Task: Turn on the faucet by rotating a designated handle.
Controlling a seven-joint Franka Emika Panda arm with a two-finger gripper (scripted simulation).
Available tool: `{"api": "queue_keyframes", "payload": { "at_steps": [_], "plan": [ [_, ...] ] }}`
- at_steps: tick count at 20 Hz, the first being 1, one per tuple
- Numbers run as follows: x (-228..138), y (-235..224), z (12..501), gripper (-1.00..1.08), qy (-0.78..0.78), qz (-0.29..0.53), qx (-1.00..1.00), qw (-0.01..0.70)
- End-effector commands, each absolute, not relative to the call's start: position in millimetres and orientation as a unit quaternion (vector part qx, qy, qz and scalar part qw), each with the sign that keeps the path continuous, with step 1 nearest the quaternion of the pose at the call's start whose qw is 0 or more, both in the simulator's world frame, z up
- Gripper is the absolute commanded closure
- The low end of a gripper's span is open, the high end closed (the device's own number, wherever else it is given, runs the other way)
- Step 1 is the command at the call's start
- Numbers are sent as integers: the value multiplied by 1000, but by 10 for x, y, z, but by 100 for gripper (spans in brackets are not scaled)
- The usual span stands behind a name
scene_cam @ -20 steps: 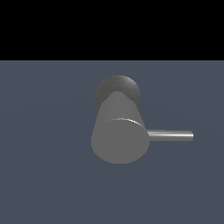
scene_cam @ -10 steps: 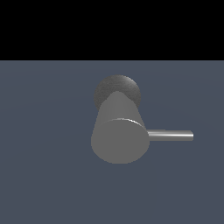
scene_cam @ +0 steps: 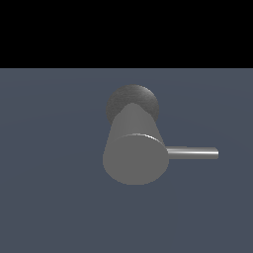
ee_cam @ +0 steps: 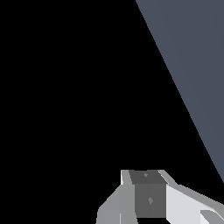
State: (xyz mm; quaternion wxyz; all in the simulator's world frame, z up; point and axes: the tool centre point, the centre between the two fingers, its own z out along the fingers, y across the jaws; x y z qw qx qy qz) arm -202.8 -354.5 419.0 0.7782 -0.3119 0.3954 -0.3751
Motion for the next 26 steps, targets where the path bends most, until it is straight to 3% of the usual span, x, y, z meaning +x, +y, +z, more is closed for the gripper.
{"api": "queue_keyframes", "payload": {
  "at_steps": [1, 9, 17, 26],
  "plan": [
    [-1985, -3598, 3860, 108, 429, -358, -272, 784],
    [-1846, -3485, 2744, 108, 532, -278, -157, 784],
    [-1756, -2956, 1677, 108, 625, -170, -63, 760],
    [-1756, -2333, 1004, 108, 682, -75, -7, 727]
  ]
}}
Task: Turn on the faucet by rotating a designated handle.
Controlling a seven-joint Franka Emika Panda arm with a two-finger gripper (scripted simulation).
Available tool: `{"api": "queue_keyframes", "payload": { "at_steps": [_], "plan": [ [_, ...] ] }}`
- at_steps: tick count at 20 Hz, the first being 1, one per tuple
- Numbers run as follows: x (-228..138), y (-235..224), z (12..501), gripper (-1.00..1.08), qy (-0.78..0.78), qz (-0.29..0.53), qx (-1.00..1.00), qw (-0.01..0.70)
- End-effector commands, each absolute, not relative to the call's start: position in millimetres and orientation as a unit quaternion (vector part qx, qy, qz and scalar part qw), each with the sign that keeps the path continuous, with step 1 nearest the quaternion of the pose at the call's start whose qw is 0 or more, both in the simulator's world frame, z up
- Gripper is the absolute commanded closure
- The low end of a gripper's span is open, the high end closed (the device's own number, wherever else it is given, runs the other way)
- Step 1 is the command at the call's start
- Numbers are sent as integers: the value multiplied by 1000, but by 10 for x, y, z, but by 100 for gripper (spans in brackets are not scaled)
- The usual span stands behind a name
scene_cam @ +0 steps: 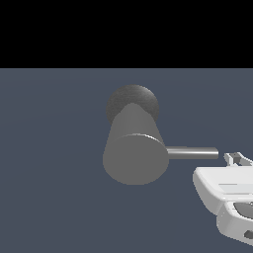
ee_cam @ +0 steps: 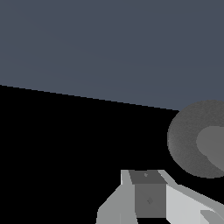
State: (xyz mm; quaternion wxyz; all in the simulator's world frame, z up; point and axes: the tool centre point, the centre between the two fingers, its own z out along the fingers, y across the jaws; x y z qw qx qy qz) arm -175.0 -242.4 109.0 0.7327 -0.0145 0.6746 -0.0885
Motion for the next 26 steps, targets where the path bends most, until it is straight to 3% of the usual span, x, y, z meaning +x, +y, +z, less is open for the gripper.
{"api": "queue_keyframes", "payload": {
  "at_steps": [1, 26],
  "plan": [
    [-1759, -2283, 961, 108, 686, -68, -4, 725],
    [-1740, -1751, 737, 108, 707, -3, 11, 707]
  ]
}}
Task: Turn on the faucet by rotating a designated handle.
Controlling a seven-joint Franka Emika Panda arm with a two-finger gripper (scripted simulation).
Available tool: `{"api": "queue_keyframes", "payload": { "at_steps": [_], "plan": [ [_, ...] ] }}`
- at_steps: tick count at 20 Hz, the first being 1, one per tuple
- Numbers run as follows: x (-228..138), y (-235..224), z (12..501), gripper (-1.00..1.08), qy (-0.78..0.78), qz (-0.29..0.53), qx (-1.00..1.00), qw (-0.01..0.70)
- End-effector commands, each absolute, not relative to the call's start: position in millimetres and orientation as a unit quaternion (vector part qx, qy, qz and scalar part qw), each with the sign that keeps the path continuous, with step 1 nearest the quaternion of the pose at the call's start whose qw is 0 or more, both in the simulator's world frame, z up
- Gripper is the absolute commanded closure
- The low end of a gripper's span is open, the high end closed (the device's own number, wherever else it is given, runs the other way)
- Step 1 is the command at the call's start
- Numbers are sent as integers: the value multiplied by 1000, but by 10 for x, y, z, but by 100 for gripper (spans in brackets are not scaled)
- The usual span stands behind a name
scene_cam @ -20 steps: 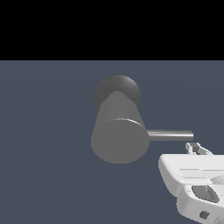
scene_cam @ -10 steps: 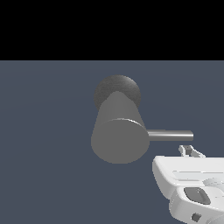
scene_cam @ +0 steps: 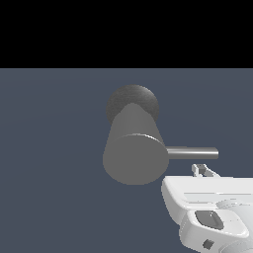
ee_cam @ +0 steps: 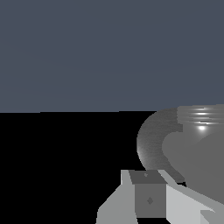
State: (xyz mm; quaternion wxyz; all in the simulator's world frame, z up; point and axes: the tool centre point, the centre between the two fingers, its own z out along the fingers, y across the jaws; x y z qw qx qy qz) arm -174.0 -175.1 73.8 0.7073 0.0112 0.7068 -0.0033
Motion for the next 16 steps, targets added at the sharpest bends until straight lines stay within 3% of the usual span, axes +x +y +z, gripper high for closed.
{"api": "queue_keyframes", "payload": {
  "at_steps": [1, 16],
  "plan": [
    [-1740, -1755, 771, 108, 707, -3, 11, 707],
    [-1741, -1805, 1259, 108, 707, -3, 11, 707]
  ]
}}
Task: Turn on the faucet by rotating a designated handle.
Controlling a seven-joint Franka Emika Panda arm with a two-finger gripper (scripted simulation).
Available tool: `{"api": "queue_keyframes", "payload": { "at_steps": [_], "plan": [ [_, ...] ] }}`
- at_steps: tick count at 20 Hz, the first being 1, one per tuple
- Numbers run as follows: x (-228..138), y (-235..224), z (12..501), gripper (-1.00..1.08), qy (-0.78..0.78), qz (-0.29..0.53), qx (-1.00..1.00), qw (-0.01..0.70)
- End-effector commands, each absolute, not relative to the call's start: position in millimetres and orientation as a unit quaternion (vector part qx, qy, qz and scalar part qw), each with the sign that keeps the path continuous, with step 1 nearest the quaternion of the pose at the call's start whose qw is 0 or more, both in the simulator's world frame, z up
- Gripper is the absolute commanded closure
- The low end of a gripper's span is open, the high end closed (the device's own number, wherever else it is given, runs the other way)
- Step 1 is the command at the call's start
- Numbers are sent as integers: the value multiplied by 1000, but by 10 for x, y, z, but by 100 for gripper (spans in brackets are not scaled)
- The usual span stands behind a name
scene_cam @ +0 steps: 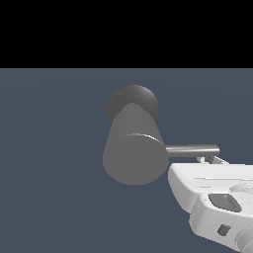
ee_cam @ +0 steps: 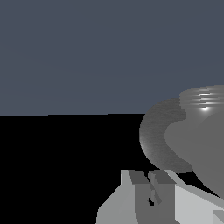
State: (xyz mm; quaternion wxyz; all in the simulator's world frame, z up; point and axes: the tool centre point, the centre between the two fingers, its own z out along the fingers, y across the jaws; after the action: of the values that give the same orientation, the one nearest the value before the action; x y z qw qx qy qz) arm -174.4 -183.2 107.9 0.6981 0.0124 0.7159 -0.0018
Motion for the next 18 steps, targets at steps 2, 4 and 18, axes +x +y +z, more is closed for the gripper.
{"api": "queue_keyframes", "payload": {
  "at_steps": [2, 4, 18],
  "plan": [
    [-1741, -1812, 1324, 108, 707, -3, 11, 707],
    [-1741, -1816, 1356, 108, 707, -3, 11, 707],
    [-1738, -1737, 1573, 108, 713, -2, 12, 701]
  ]
}}
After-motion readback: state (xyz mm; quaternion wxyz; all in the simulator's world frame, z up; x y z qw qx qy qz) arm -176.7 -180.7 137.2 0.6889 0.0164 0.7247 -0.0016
